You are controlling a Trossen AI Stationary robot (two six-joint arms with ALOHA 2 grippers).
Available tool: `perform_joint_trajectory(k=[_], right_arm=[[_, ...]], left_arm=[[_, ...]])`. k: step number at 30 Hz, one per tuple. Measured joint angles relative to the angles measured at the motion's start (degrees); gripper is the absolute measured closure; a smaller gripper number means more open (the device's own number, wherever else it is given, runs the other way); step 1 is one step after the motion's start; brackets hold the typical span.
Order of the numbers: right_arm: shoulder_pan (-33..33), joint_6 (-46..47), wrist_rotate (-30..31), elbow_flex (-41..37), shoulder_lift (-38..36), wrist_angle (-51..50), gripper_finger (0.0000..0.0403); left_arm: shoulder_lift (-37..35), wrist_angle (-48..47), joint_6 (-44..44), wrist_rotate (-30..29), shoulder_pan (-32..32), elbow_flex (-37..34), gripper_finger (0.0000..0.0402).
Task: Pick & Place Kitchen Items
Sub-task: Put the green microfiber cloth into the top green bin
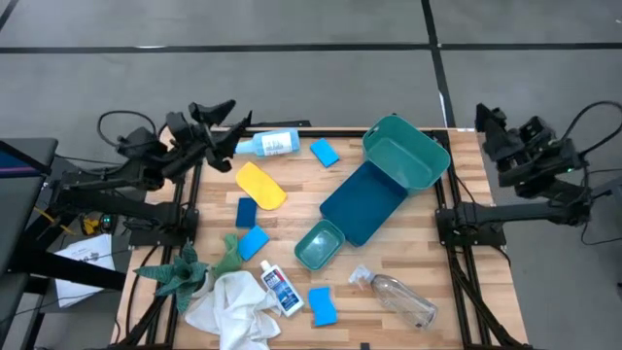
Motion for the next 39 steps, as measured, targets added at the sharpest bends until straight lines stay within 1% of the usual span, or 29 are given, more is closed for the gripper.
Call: perform_joint_trajectory(k=[4,9,16,20,23,26,32,36,39], right_arm=[[0.09,-3.11,-0.07,4.6,1.63,-2.02,0.0143],[0.07,-5.81,0.0,7.83,1.91,-6.31,0.0143],[0.07,-5.85,0.0,8.08,1.85,-7.07,0.0143],[0.07,-5.39,0.0,8.08,1.87,-7.1,0.0143],[0.07,-5.38,0.0,8.08,1.87,-6.79,0.0143],[0.07,-5.36,0.01,8.08,1.87,-6.46,0.0143],[0.06,-5.16,0.0,8.08,1.87,-6.09,0.0143],[0.06,-5.2,-0.02,8.08,1.87,-5.69,0.0143],[0.07,-5.23,-0.02,8.08,1.87,-5.64,0.0143]], left_arm=[[2.22,-4.18,1.97,-0.02,0.0,5.97,0.008],[3.59,-14.1,2.41,0.0,0.0,11.61,0.008],[5.16,-29.83,-5.77,0.74,0.0,16.24,0.008],[7.4,-43.14,-13.07,2.62,0.0,20.0,0.008],[10.19,-54.98,-17.92,5.63,0.0,23.36,0.008],[13.64,-64.7,-21.79,8.99,-0.02,26.4,0.008],[21.2,-77.39,-27.3,17.26,0.94,30.12,0.008],[27.07,-85.91,-32.31,24.09,3.1,30.42,0.008],[31.79,-94.08,-33.7,28.1,4.26,30.42,0.008]])
